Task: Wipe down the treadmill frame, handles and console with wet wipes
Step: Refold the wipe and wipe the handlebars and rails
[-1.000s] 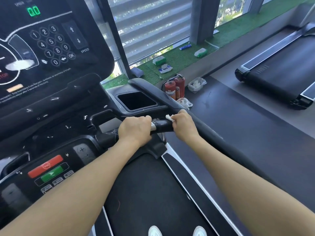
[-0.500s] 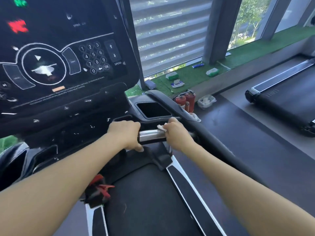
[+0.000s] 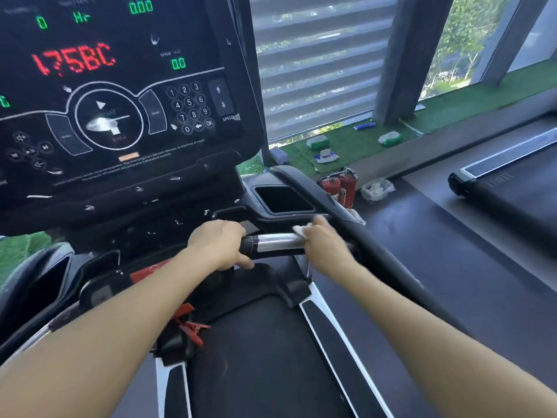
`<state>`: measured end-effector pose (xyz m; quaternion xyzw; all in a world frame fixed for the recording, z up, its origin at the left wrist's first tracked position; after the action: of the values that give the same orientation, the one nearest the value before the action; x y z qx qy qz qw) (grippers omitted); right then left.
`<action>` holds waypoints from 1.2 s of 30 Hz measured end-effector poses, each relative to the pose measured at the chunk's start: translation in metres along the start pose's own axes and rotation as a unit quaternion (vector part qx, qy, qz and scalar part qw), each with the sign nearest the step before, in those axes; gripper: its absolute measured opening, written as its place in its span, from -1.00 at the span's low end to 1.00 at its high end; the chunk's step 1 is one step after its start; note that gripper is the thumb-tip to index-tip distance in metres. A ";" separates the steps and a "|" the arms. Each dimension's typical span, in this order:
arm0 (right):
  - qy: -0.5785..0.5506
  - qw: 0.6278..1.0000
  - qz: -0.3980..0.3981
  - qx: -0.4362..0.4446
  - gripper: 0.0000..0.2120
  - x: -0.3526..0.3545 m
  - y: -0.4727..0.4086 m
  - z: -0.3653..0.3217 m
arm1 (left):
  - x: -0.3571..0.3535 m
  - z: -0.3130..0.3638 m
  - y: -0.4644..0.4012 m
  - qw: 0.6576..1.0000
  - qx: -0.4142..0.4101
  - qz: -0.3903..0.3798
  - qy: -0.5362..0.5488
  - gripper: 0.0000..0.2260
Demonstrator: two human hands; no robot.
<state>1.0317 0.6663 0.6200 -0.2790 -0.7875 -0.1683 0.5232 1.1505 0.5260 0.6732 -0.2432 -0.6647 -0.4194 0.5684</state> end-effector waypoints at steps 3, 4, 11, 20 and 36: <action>0.011 0.999 -0.006 -0.052 -0.72 0.001 0.003 0.017 | 0.000 0.000 0.000 1.000 0.001 0.008 0.002 -0.66; 0.009 0.998 0.003 -0.060 -0.77 0.001 0.005 0.011 | 0.000 0.000 0.000 1.000 0.001 0.009 0.001 -0.66; -0.002 0.998 0.008 0.061 -0.79 -0.005 0.014 -0.045 | 0.002 0.004 0.005 1.000 -0.009 0.024 -0.012 -0.71; 0.016 0.999 0.011 -0.036 -0.74 -0.002 0.010 -0.022 | -0.002 0.000 0.003 0.999 -0.013 0.037 -0.005 -0.67; -0.020 0.997 0.014 0.075 -0.63 -0.015 0.027 -0.074 | -0.001 0.000 0.003 0.999 -0.014 0.038 0.006 -0.71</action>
<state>1.1067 0.6423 0.6345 -0.2530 -0.8041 -0.0959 0.5293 1.1534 0.5283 0.6727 -0.2740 -0.6454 -0.4081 0.5847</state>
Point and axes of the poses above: each hand's wrist, its own y-axis away from the middle knuckle, its own x-axis out of the back of the hand, z = x × y, the point moved 3 cm from there along -y, towards the middle knuckle, and after that the axes turned 5 degrees about y, right-handed, at the moved point
